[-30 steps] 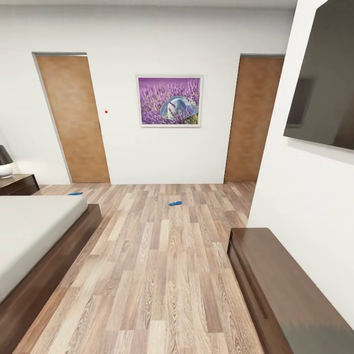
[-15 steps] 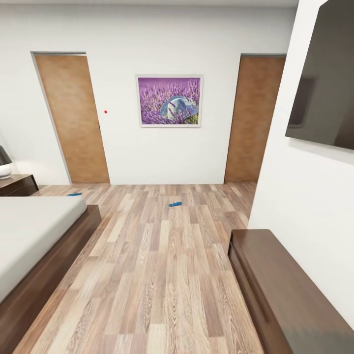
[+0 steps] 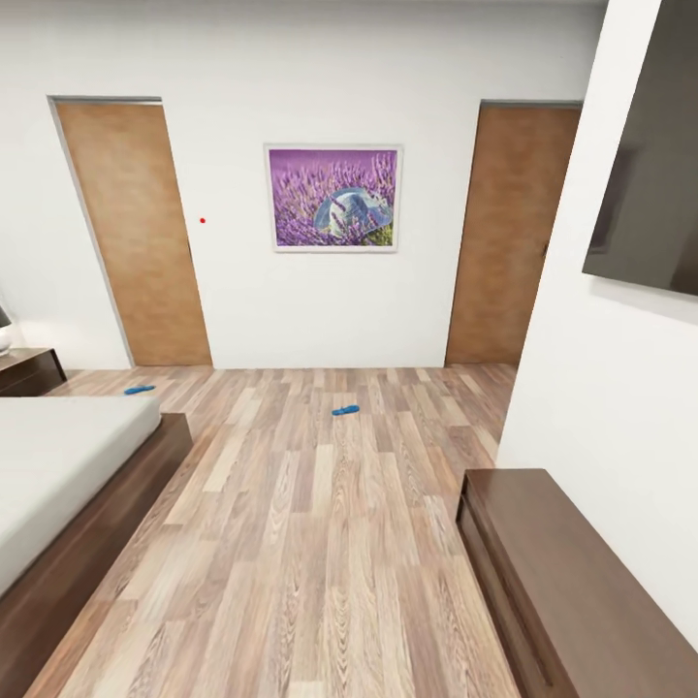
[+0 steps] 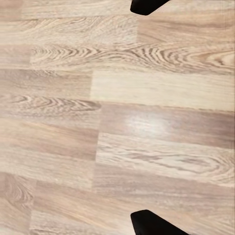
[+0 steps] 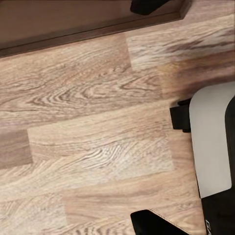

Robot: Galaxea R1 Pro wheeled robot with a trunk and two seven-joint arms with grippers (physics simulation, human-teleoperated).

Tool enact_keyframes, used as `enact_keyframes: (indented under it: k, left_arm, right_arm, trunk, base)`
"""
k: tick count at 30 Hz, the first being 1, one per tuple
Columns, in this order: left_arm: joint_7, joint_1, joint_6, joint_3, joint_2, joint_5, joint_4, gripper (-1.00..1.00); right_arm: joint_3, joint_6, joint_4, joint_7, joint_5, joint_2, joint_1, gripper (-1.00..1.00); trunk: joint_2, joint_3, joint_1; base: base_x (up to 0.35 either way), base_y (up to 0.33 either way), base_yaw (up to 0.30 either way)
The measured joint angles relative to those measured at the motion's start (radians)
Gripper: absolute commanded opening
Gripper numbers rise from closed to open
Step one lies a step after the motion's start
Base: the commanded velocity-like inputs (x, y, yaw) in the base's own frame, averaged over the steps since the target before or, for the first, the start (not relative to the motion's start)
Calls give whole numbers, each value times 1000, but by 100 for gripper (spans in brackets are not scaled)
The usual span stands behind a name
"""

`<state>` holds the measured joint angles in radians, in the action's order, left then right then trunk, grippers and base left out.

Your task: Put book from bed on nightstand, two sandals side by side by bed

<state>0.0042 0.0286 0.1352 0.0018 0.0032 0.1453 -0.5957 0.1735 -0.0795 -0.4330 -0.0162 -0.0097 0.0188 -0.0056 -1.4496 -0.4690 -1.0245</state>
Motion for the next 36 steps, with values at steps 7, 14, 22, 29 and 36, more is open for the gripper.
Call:
enact_keyframes:
  k: [7, 14, 22, 29, 36]
  left_arm:
    - [0, 0, -1, 0, 0, 0, 0, 100]
    - [0, 0, -1, 0, 0, 0, 0, 100]
    - [0, 0, -2, 2, 0, 0, 0, 100]
    - [1, 0, -1, 2, 0, 0, 0, 100]
    - [1, 0, -2, 2, 0, 1, 0, 100]
  right_arm:
    - [0, 0, 0, 1, 0, 0, 0, 100]
    - [0, 0, 1, 0, 1, 0, 0, 100]
    - [-1, 0, 1, 0, 3, 0, 0, 100]
    - [-1, 0, 1, 0, 2, 0, 0, 100]
    - [0, 0, 1, 0, 1, -1, 0, 100]
  trunk:
    - [0, 0, 0]
    - [0, 0, 0]
    - [0, 0, 0]
    - [0, 0, 0]
    - [0, 0, 0]
  base:
    - [298, 0, 0]
    - [308, 0, 0]
    - [310, 0, 0]
    - [310, 0, 0]
    - [310, 0, 0]
